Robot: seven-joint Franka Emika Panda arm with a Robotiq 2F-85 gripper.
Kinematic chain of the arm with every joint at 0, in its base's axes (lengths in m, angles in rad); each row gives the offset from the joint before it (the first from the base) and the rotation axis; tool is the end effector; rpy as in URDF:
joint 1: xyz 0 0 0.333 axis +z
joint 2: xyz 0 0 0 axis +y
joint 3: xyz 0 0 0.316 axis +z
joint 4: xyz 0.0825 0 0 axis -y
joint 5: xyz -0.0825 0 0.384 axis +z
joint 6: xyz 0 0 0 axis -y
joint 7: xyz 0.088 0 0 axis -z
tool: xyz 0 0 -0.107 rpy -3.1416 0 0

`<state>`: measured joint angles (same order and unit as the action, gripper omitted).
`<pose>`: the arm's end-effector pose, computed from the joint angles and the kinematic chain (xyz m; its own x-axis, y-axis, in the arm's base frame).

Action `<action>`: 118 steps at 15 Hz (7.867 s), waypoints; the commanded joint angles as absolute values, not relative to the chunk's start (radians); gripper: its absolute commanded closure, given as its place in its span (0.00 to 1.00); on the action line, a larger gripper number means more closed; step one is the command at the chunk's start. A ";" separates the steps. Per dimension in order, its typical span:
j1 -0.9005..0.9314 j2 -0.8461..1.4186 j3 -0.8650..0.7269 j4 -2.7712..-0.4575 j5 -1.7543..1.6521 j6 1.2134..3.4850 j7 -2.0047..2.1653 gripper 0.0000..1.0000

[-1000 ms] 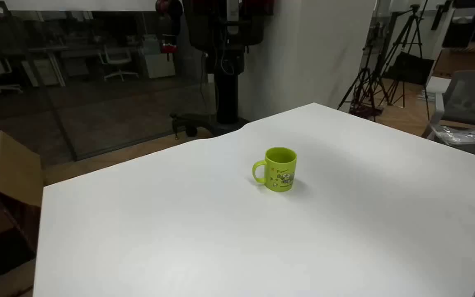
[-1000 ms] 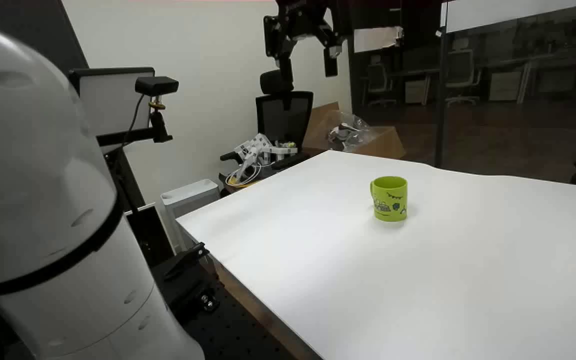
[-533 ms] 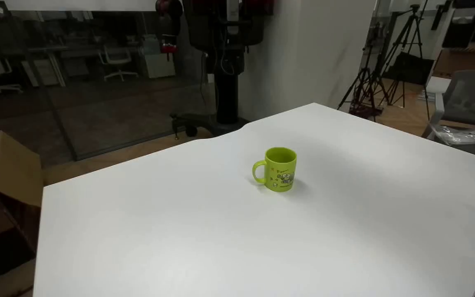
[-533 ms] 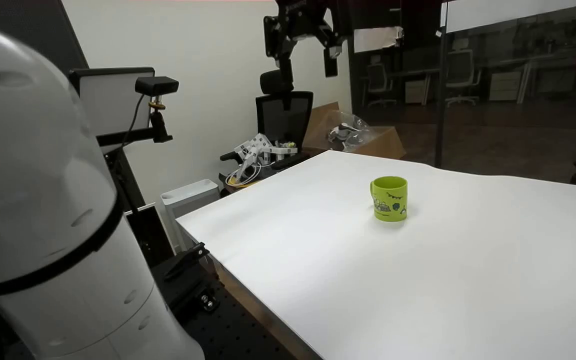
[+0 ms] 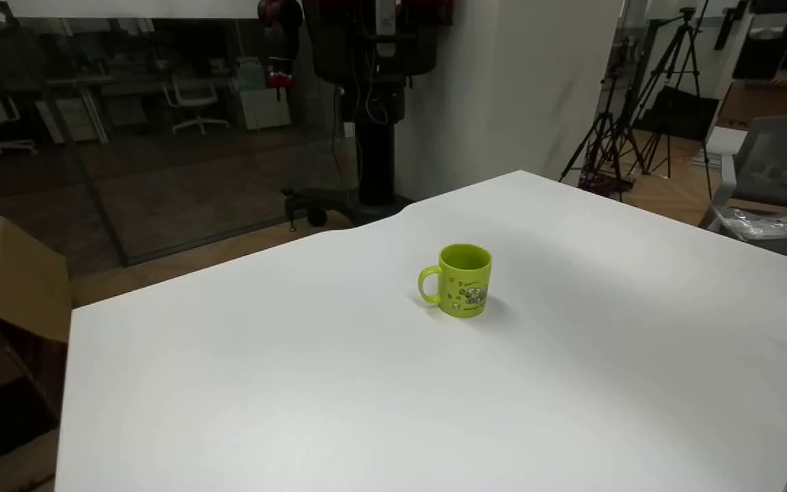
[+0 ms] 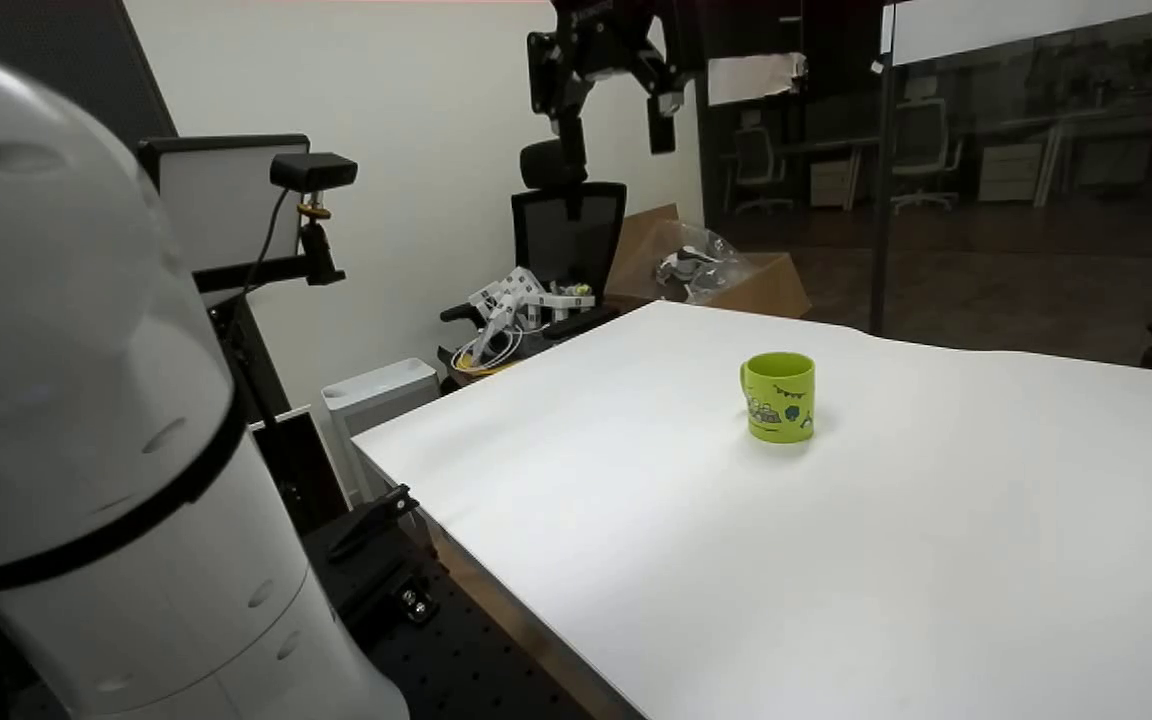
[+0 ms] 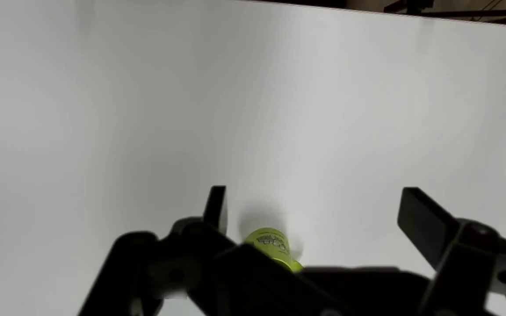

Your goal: Slide the mug backwards

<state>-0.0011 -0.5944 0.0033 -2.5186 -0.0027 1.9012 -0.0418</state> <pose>0.3657 0.0007 0.4765 0.9988 0.0443 -0.0232 0.0443 -0.9990 0.0034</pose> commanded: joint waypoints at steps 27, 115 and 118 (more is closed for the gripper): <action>-0.028 0.254 -0.021 -2.120 -0.094 2.341 0.102 0.00; -0.069 0.317 0.010 -2.423 0.260 2.789 0.136 0.39; -0.057 0.304 -0.003 -2.426 0.247 2.792 0.144 0.18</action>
